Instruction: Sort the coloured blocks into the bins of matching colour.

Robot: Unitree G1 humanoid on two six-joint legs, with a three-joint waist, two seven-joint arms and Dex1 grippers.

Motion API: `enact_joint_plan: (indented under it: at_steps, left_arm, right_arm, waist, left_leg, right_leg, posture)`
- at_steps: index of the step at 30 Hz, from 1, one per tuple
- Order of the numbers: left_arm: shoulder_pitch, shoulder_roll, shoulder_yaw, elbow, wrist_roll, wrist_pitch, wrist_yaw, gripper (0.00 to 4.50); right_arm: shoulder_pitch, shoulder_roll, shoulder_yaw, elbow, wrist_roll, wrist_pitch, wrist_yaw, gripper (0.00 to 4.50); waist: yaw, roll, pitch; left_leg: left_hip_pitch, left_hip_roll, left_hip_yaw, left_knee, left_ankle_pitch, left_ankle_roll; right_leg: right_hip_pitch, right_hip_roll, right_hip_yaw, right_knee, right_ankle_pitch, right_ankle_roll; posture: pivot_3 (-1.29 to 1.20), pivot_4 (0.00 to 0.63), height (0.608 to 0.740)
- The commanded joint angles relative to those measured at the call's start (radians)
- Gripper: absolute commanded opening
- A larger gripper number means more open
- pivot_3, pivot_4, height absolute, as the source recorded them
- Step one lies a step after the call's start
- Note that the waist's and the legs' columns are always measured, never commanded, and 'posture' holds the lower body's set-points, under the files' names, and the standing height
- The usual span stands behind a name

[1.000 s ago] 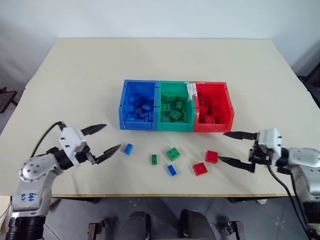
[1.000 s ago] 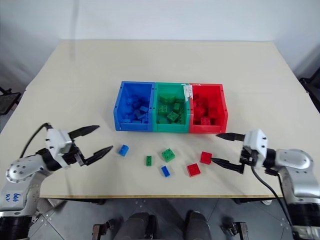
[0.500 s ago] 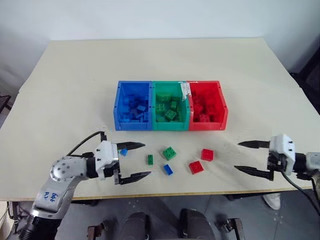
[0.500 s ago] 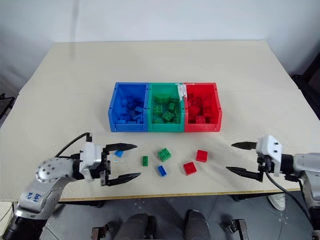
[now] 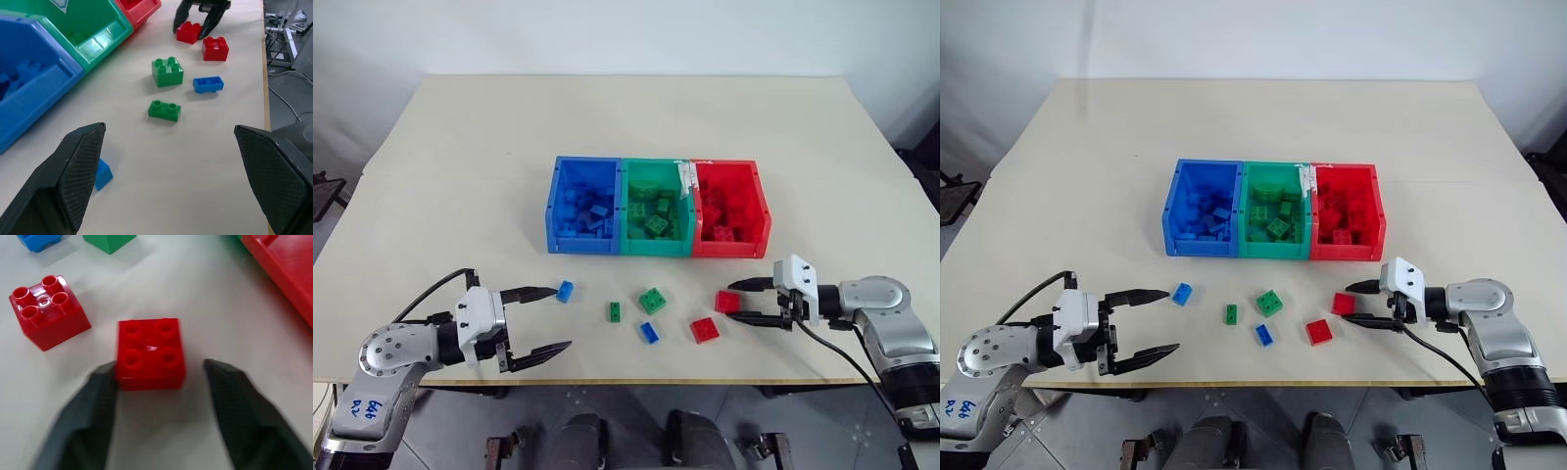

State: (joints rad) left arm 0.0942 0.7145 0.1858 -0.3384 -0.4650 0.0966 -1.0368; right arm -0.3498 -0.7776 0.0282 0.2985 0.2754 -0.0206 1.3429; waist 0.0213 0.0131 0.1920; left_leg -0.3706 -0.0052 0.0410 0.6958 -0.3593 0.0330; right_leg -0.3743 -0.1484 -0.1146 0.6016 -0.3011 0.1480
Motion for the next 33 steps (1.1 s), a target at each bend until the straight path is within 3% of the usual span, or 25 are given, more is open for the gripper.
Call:
enact_joint_plan:
  at_steps: [1,5,10,15,22,23,29,30,33]
  left_arm:
    - [-0.01,-0.008,0.001,-0.032,-0.015,-0.011,0.006,4.5]
    - [-0.017,-0.014,0.004,-0.029,-0.019,-0.012,0.007,4.5]
    - [-0.025,-0.033,0.044,-0.044,-0.073,0.017,0.04,4.5]
    - [-0.04,-0.045,0.072,-0.041,-0.097,0.026,0.07,4.5]
    - [-0.049,-0.045,0.071,-0.048,-0.103,0.032,0.083,4.5]
    - [-0.054,-0.045,0.067,-0.045,-0.102,0.032,0.082,4.5]
    - [-0.101,-0.042,0.038,0.02,-0.083,0.021,0.053,4.5]
    - [-0.132,-0.047,0.016,0.041,-0.076,0.02,0.045,4.5]
    - [-0.185,-0.055,-0.026,0.072,-0.07,0.017,0.019,4.5]
  right_arm:
    - [-0.009,0.003,-0.009,-0.001,0.011,-0.008,0.014,1.56]
    - [0.001,0.023,-0.055,-0.031,0.057,-0.002,-0.012,1.42]
    - [-0.038,0.061,-0.185,-0.141,0.217,0.158,-0.126,1.42]
    - [-0.229,0.118,-0.197,0.016,0.096,0.067,-0.332,1.42]
    - [-0.369,0.154,-0.163,0.165,0.033,0.02,-0.373,1.42]
    - [-0.365,0.149,-0.168,0.159,0.035,0.022,-0.367,2.18]
    - [-0.264,0.099,-0.217,0.039,0.082,0.075,-0.342,4.22]
    - [-0.215,0.08,-0.237,0.002,0.091,0.078,-0.338,4.47]
    - [-0.103,0.041,-0.286,-0.085,0.117,0.082,-0.328,4.47]
  waist:
    - [0.0,0.0,0.0]
    - [-0.001,0.0,0.0]
    - [-0.001,0.0,0.0]
    - [-0.009,0.0,0.0]
    - [-0.021,0.0,0.0]
    - [-0.021,0.0,0.0]
    - [-0.018,0.0,0.0]
    - [-0.017,0.0,0.0]
    - [-0.006,0.0,0.0]
  left_leg:
    - [0.0,0.0,0.0,0.0,0.0,0.0]
    - [0.0,0.0,0.0,0.0,0.0,0.0]
    - [0.0,0.0,0.0,0.0,0.0,0.0]
    - [0.0,0.0,0.0,0.001,0.0,0.0]
    - [-0.001,0.0,0.0,-0.001,0.0,0.0]
    - [-0.001,0.0,0.0,-0.001,0.0,0.0]
    - [-0.001,-0.001,0.0,-0.001,0.0,0.0]
    - [-0.001,-0.001,0.0,-0.001,0.0,0.0]
    - [-0.001,-0.001,0.0,-0.001,0.0,0.001]
  right_leg:
    - [0.0,0.0,0.0,0.0,0.0,0.0]
    - [0.0,0.0,0.0,0.0,0.0,0.0]
    - [0.0,0.0,0.0,0.001,0.0,0.0]
    - [0.0,0.0,0.0,0.002,0.0,0.0]
    - [-0.002,0.0,0.0,0.003,0.0,0.0]
    - [-0.002,0.0,0.0,0.003,0.0,0.0]
    - [-0.002,0.0,-0.001,0.002,0.0,0.0]
    - [-0.002,0.0,-0.001,0.002,0.0,0.0]
    - [-0.001,0.0,-0.001,0.002,0.0,0.0]
  posture:
    - [0.0,0.15,0.74]
    - [0.0,0.15,0.74]
    - [0.0,0.15,0.74]
    - [0.0,0.15,0.74]
    - [0.0,0.15,0.74]
    - [0.0,0.15,0.74]
    - [0.0,0.15,0.74]
    - [0.0,0.15,0.74]
    - [0.0,0.15,0.74]
